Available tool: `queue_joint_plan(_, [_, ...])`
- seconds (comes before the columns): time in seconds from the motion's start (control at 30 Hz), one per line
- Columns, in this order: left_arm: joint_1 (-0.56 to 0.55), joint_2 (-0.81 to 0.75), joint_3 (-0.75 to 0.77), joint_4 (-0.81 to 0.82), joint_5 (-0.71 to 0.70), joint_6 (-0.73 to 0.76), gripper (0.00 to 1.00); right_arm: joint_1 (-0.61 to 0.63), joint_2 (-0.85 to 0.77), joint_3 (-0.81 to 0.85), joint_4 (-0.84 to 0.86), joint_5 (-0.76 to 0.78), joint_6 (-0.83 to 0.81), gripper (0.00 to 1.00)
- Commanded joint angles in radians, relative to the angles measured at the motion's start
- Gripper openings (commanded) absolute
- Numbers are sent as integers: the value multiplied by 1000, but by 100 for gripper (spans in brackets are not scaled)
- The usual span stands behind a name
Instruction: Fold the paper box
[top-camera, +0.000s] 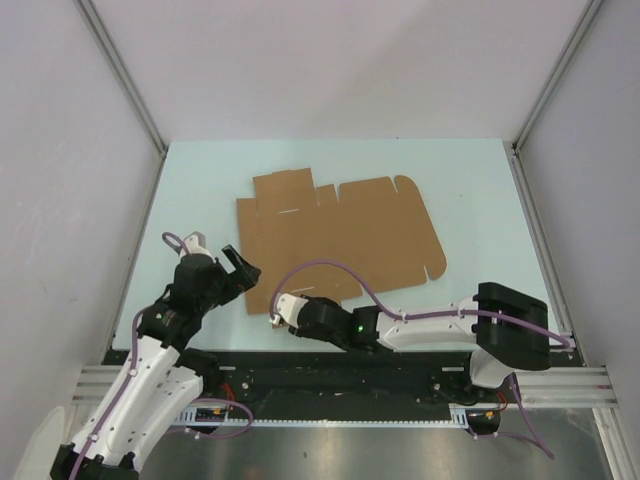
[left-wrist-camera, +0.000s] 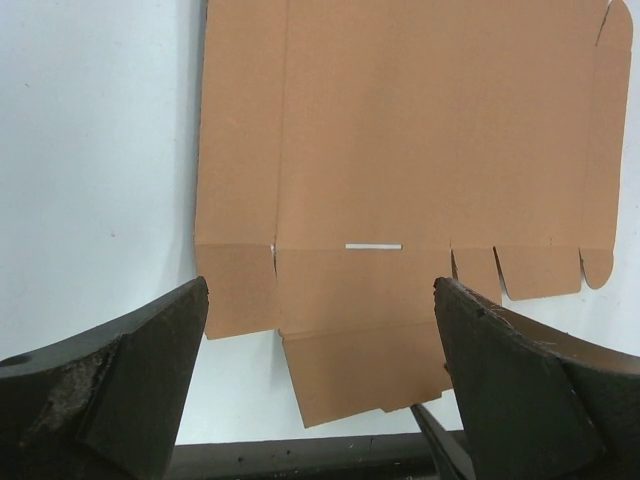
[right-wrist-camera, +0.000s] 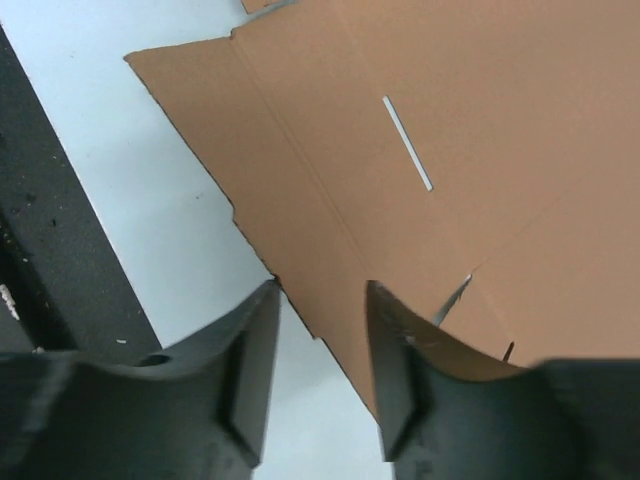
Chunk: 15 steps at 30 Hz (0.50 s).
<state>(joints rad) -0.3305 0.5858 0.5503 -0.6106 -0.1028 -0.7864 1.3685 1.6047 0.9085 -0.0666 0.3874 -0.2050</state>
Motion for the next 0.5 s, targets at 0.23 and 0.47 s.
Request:
queue_joint_plan(0.23, [5,-7,37,-17,-21,-17,100,-54,81,82,57,51,32,23])
queue_joint_plan(0.47, [5,16,42,17,-12,-19,100,-97,107,150,44,139,153,0])
